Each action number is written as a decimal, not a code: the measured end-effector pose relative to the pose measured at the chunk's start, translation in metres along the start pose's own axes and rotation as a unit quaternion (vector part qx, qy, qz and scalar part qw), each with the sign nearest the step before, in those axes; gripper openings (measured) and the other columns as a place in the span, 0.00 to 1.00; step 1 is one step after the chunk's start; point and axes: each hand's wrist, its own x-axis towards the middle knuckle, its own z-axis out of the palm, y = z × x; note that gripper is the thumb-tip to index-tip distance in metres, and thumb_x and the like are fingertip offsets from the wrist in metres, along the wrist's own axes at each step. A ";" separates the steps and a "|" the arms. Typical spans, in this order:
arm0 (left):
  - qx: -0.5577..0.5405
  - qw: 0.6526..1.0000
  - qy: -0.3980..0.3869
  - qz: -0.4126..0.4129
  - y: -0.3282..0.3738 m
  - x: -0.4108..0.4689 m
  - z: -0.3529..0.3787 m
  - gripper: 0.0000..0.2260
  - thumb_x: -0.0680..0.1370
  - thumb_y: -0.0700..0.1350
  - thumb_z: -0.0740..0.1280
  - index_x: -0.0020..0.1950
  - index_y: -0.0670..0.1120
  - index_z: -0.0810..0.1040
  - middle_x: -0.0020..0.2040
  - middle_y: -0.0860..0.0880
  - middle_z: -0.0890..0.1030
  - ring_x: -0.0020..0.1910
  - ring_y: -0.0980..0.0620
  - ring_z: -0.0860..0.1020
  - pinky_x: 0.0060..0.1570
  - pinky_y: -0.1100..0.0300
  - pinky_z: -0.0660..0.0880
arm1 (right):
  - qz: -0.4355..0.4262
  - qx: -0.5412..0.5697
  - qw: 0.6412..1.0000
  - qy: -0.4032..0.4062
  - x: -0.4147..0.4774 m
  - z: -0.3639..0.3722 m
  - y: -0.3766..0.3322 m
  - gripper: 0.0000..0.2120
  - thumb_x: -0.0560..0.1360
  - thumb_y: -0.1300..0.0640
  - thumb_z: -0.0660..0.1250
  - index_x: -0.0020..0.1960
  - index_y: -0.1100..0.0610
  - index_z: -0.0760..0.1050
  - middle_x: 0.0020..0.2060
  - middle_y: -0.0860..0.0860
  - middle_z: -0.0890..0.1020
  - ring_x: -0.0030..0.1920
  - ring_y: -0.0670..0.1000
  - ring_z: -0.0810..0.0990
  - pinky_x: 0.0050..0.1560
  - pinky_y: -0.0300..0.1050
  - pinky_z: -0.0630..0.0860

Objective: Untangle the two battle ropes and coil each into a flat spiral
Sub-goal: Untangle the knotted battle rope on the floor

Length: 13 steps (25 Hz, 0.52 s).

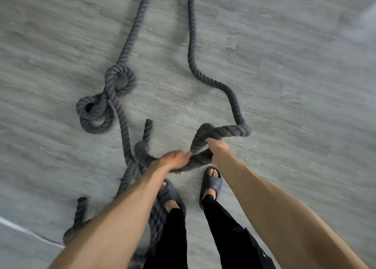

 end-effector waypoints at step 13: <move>0.140 0.987 -0.051 0.065 -0.122 -0.034 0.060 0.21 0.80 0.62 0.59 0.47 0.48 0.82 0.57 0.43 0.81 0.54 0.46 0.79 0.59 0.52 0.72 | 0.028 0.189 0.973 -0.128 -0.075 0.017 0.161 0.18 0.75 0.50 0.74 0.58 0.60 0.75 0.36 0.56 0.81 0.28 0.52 0.80 0.31 0.45 0.79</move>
